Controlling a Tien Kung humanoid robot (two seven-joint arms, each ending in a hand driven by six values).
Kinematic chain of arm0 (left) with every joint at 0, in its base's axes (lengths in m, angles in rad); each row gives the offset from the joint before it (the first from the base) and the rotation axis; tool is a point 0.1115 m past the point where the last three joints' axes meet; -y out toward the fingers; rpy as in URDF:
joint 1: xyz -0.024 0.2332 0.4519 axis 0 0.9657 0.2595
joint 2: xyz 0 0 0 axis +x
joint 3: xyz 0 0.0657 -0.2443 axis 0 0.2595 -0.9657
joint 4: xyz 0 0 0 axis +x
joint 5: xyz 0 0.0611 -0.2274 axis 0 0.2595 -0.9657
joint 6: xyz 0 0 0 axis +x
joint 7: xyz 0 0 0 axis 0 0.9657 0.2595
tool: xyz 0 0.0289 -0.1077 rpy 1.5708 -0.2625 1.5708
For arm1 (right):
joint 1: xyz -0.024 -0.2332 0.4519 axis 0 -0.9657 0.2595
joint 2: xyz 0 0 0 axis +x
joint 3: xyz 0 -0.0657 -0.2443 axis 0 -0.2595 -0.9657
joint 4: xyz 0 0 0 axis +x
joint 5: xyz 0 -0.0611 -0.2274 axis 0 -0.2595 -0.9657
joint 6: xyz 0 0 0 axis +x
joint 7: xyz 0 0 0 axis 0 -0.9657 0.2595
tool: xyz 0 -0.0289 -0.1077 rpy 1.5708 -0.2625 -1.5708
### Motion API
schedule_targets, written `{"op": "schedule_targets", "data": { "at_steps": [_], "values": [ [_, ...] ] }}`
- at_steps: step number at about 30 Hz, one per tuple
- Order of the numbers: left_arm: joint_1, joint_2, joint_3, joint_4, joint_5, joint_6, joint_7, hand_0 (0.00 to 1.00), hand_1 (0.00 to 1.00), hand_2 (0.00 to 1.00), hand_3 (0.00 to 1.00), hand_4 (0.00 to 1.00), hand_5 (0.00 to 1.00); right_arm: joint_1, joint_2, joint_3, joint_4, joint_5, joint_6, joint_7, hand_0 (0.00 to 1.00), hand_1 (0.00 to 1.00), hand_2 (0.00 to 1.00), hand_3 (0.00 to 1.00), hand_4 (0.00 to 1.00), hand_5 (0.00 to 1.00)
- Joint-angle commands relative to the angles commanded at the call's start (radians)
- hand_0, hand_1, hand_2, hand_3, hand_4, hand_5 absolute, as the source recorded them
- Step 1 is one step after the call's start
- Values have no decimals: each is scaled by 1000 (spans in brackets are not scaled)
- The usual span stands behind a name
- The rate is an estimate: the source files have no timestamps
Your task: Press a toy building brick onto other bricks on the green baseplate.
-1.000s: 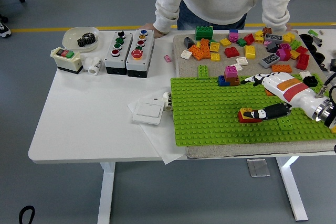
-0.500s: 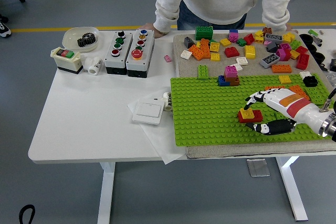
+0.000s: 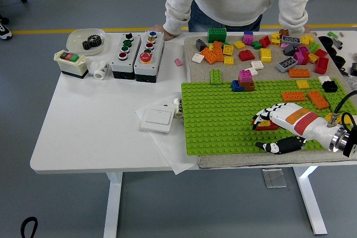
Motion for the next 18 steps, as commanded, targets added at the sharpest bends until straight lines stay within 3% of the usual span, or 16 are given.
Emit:
{"op": "schedule_targets", "data": {
  "at_steps": [18],
  "values": [
    [-3, 1, 4, -1, -4, -1, 1, 766, 760, 733, 599, 671, 600, 9, 27, 1, -66, -19, -3, 7, 761, 725, 756, 627, 761, 554]
  ]
}}
